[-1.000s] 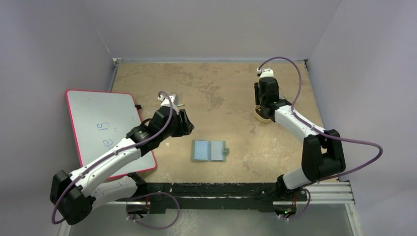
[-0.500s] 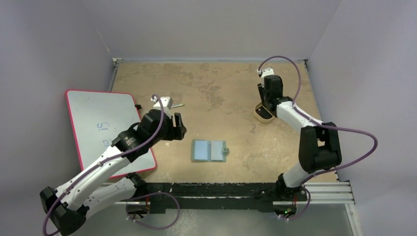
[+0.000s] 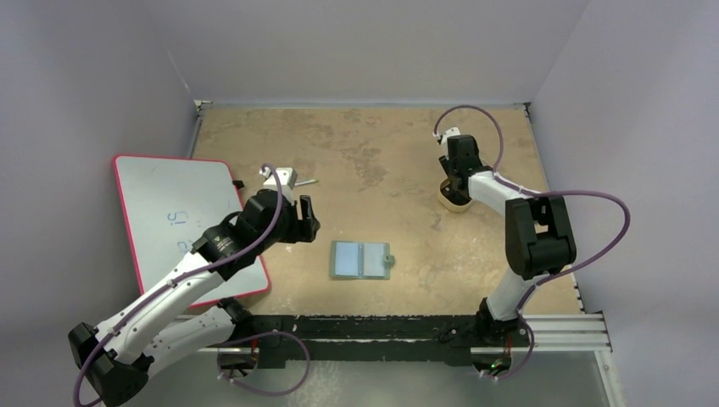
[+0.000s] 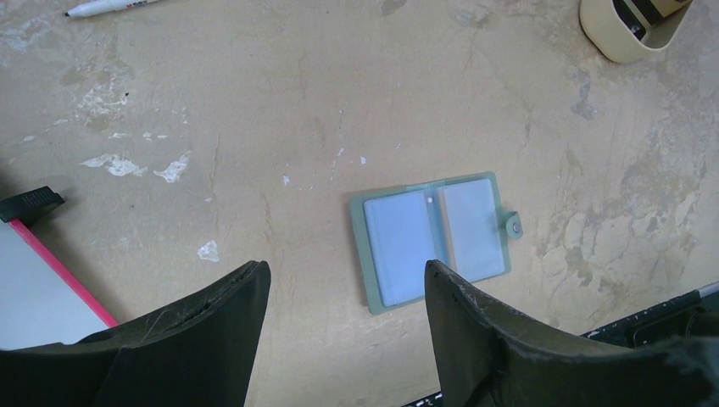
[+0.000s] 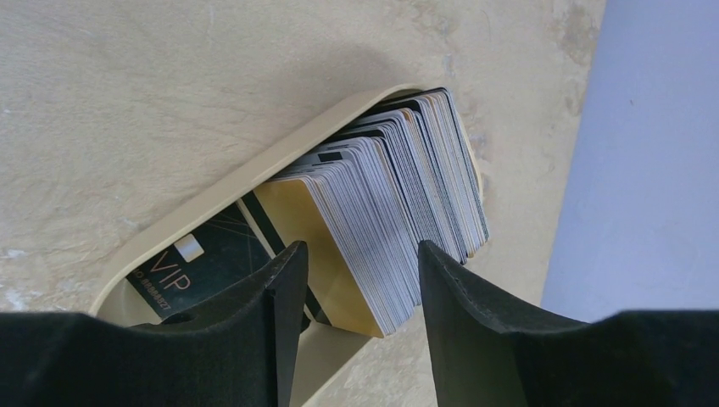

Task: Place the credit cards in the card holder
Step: Pick up the credit card from the storage box.

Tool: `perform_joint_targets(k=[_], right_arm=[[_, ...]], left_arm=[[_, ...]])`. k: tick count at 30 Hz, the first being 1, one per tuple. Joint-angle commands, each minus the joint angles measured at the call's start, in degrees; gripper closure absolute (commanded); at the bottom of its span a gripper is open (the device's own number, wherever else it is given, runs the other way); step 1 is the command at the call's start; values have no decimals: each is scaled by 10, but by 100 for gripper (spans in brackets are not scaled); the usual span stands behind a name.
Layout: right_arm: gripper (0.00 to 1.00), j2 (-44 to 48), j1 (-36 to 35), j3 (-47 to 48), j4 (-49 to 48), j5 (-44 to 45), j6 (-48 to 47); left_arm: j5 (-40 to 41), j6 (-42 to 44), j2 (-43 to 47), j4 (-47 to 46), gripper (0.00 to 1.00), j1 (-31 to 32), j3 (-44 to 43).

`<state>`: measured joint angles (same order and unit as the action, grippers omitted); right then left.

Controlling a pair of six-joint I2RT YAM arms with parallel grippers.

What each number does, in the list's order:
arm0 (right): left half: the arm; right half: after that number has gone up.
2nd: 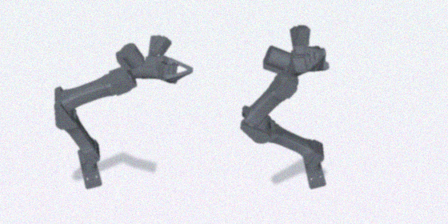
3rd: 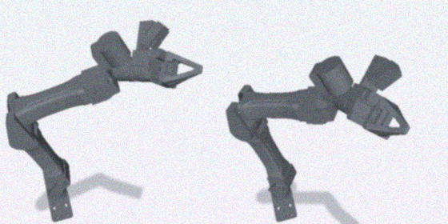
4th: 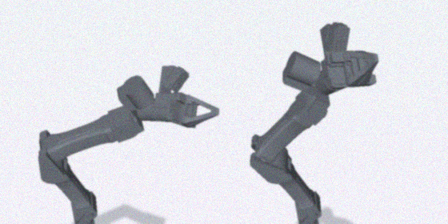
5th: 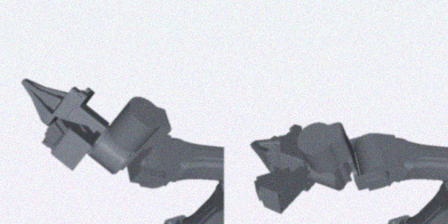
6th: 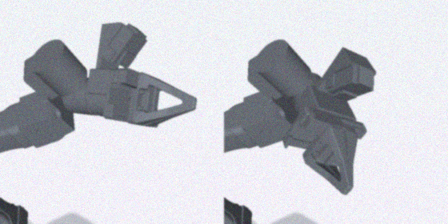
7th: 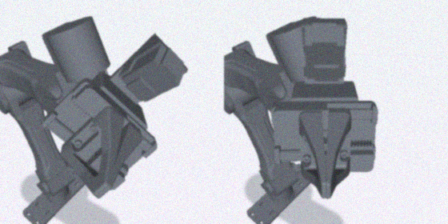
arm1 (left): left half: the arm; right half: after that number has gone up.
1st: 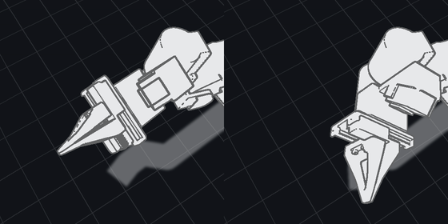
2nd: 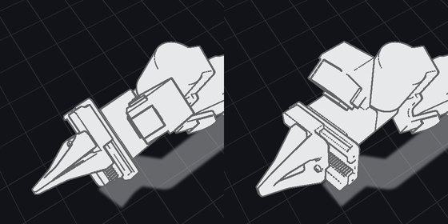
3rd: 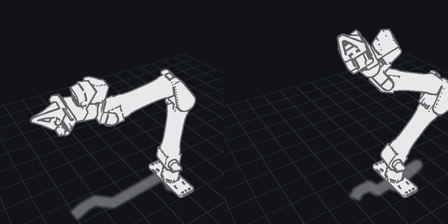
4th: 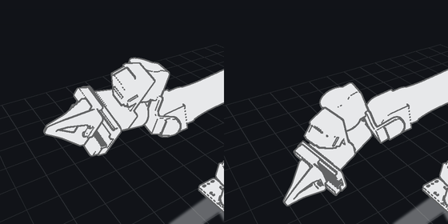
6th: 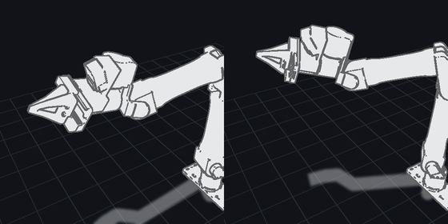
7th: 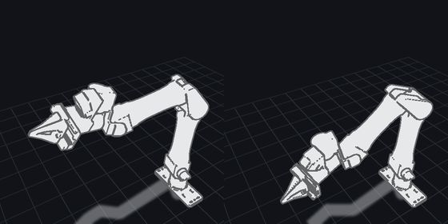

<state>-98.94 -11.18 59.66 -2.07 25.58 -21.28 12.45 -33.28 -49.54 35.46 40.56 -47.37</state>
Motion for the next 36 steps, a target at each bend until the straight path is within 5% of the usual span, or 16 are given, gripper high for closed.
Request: perform_joint_targets(k=[1,26,36], right_arm=[[48,-8,2,22,-9,56,-9],[73,13,3,34,2,60,23],[100,26,3,48,49,40,42]], left_arm=[[6,14,6,-15,33,-1,-6],[12,9,8,-10,33,-1,-5],[14,7,17,-9,33,0,-5]])
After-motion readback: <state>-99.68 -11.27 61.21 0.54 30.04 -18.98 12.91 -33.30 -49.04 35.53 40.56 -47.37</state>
